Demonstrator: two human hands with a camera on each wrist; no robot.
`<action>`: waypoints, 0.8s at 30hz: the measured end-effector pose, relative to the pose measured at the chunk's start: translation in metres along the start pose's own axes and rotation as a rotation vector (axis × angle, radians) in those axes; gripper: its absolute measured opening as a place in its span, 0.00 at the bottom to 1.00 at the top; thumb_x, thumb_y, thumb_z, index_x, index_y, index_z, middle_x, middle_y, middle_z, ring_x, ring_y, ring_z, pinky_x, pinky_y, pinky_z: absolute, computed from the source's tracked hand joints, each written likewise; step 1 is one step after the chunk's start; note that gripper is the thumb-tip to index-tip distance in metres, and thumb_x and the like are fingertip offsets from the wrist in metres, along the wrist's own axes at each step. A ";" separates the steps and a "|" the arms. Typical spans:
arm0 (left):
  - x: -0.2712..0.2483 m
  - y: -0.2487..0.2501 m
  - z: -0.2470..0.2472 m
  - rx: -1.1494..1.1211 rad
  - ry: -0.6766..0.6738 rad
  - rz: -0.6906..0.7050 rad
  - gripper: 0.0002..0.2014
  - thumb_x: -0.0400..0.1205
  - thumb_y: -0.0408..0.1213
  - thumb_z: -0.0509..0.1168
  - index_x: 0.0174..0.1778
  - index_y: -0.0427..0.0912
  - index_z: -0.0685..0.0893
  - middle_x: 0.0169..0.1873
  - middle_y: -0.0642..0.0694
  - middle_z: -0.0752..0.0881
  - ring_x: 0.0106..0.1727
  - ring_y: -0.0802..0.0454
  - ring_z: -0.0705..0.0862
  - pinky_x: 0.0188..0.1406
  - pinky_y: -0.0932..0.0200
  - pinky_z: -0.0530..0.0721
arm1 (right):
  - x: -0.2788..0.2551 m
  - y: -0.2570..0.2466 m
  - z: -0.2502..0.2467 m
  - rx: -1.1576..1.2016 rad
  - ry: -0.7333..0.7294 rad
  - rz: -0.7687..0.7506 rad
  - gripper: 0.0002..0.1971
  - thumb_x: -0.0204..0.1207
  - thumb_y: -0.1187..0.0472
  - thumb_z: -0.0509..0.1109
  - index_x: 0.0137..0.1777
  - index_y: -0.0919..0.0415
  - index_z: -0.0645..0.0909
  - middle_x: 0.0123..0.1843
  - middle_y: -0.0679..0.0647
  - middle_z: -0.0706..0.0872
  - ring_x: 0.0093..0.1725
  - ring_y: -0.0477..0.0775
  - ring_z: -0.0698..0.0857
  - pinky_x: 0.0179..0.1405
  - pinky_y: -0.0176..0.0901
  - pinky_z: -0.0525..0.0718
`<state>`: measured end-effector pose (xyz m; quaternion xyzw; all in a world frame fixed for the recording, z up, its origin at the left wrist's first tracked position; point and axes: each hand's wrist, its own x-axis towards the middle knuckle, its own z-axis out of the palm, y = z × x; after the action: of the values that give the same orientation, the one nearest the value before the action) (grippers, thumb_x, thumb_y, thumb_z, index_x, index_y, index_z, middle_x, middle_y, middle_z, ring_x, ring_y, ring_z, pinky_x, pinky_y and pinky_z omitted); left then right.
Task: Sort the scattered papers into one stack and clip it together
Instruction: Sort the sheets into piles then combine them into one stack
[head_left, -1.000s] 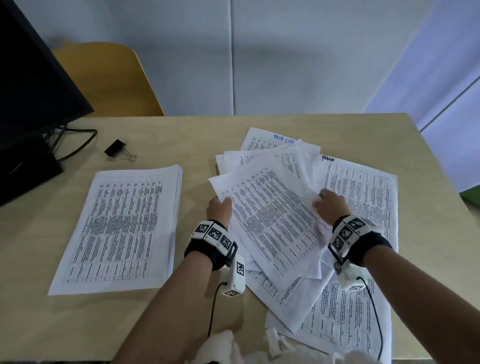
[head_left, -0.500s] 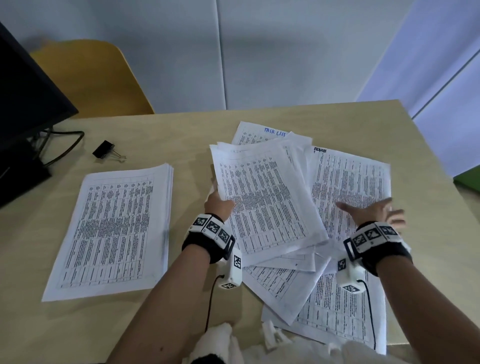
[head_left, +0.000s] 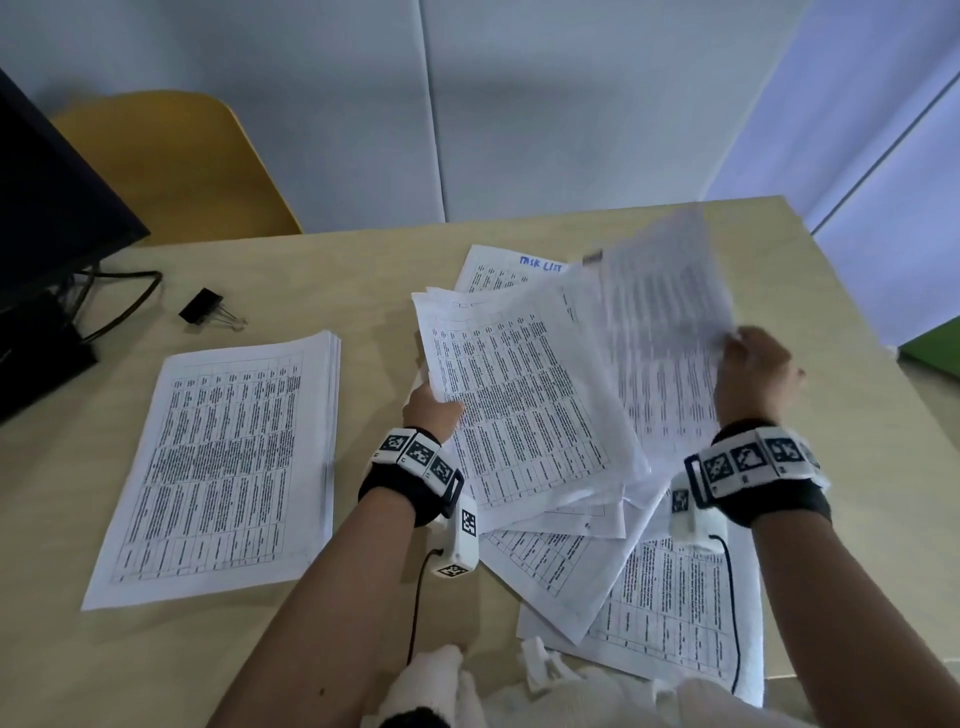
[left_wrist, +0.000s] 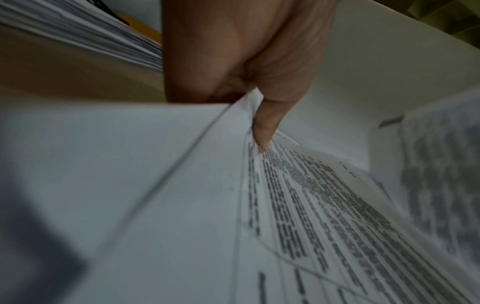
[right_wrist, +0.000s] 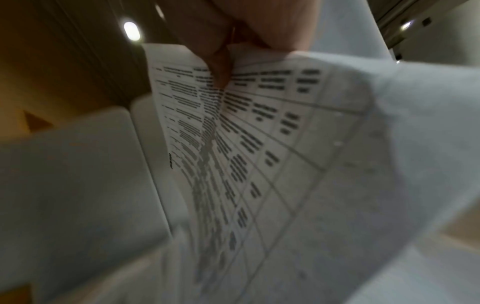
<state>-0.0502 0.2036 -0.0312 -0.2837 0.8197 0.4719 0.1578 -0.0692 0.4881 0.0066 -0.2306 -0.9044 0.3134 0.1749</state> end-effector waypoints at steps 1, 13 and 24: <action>0.000 0.000 0.000 0.006 -0.004 0.003 0.19 0.81 0.30 0.62 0.69 0.40 0.76 0.65 0.41 0.82 0.67 0.42 0.79 0.66 0.57 0.74 | 0.006 -0.013 -0.009 0.055 0.073 -0.033 0.12 0.76 0.65 0.59 0.51 0.67 0.83 0.44 0.71 0.85 0.44 0.65 0.81 0.39 0.45 0.62; 0.005 0.000 -0.006 -0.116 -0.079 -0.057 0.25 0.87 0.48 0.50 0.72 0.32 0.72 0.67 0.32 0.78 0.68 0.37 0.77 0.68 0.51 0.74 | 0.012 -0.060 0.019 0.386 -0.300 -0.075 0.10 0.74 0.64 0.65 0.36 0.71 0.77 0.29 0.56 0.72 0.23 0.38 0.69 0.22 0.34 0.68; 0.003 -0.005 -0.006 -0.119 -0.270 0.041 0.29 0.82 0.36 0.64 0.78 0.40 0.64 0.75 0.43 0.71 0.76 0.44 0.70 0.75 0.54 0.66 | -0.047 -0.030 0.060 0.118 -0.632 0.260 0.31 0.75 0.61 0.67 0.74 0.68 0.59 0.73 0.65 0.68 0.72 0.63 0.70 0.70 0.52 0.69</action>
<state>-0.0497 0.1958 -0.0329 -0.2099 0.7672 0.5568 0.2396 -0.0673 0.4137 -0.0269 -0.2249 -0.8572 0.4408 -0.1424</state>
